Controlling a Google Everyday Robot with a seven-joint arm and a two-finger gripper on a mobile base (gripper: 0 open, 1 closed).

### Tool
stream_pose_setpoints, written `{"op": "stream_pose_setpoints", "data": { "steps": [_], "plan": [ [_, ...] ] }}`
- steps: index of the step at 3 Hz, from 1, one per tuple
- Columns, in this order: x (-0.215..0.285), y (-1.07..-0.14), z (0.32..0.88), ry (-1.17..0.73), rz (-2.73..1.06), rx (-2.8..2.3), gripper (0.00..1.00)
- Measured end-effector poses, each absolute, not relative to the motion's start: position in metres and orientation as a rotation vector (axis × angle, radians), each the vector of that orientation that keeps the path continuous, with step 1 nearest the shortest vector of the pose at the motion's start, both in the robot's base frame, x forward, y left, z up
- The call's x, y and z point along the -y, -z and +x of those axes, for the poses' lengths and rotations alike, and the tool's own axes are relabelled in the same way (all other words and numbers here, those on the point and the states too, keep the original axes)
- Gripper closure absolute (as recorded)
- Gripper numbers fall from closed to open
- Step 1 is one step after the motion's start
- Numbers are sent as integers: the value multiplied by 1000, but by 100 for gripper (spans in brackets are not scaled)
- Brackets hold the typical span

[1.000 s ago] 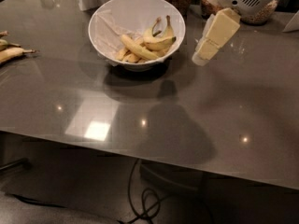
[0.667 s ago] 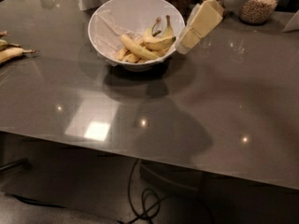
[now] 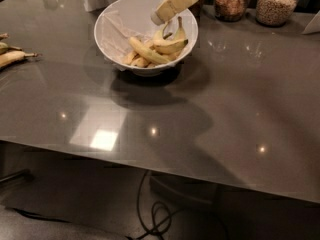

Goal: Pick banana from white bowl

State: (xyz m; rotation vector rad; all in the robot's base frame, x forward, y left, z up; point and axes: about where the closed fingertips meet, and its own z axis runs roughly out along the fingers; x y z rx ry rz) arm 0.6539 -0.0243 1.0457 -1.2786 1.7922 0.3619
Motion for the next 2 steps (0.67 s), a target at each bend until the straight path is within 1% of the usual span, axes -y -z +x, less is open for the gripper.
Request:
{"op": "stream_pose_setpoints", "data": {
  "steps": [2],
  "plan": [
    [17, -1034, 654, -347, -1314, -1798, 0]
  ]
}}
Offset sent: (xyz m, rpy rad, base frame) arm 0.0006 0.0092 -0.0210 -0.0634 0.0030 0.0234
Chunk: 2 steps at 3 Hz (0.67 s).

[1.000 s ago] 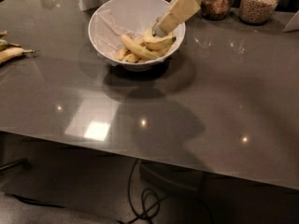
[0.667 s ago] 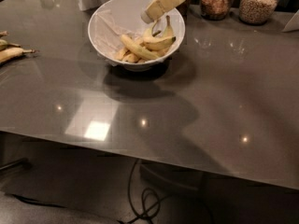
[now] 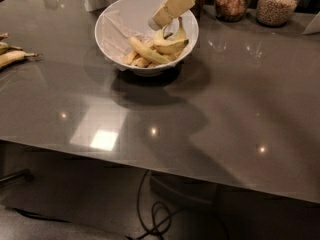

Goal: Pick banana from white bowl

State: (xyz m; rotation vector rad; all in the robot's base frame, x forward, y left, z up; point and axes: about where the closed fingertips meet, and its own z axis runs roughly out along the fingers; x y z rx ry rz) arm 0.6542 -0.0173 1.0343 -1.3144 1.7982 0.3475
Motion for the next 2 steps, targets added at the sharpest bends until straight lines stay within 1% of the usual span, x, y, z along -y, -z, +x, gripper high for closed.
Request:
{"op": "stream_pose_setpoints", "data": {
  "steps": [1, 2],
  "plan": [
    [-2, -1010, 658, -334, -1389, -1811, 0],
    [-28, -969, 662, -346, -1493, -1847, 15]
  ]
}}
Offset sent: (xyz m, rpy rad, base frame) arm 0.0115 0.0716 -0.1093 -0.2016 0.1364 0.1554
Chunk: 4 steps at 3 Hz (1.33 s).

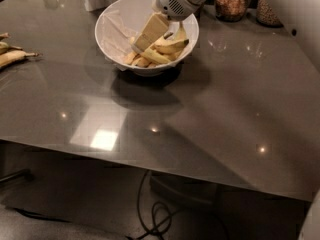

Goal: Pick banana from white bowl

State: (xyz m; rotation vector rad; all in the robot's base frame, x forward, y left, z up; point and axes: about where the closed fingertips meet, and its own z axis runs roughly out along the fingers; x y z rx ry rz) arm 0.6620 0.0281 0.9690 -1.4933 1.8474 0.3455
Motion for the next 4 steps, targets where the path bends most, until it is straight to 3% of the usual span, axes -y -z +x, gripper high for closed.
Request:
{"op": "stream_pose_setpoints", "data": {
  "steps": [2, 4],
  "plan": [
    [-50, -912, 684, -384, -1573, -1919, 35],
    [-51, -906, 720, -365, -1537, -1954, 41]
  ]
}}
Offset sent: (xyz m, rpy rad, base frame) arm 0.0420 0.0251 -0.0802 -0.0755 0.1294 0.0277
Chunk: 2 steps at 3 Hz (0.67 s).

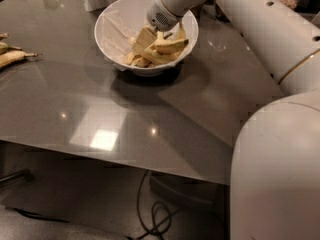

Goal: Pick banana from white bowl

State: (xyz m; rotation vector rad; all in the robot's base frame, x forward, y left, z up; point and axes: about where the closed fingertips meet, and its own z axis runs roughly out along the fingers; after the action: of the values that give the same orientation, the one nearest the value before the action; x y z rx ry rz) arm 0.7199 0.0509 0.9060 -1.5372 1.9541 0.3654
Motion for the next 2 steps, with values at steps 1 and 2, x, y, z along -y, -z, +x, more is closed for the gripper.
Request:
{"op": "stream_pose_setpoints", "data": {
  "steps": [1, 2],
  "plan": [
    [-46, -902, 730, -369, -1492, -2015, 53],
    [-43, -895, 731, -388, -1456, -2080, 54]
  ]
}}
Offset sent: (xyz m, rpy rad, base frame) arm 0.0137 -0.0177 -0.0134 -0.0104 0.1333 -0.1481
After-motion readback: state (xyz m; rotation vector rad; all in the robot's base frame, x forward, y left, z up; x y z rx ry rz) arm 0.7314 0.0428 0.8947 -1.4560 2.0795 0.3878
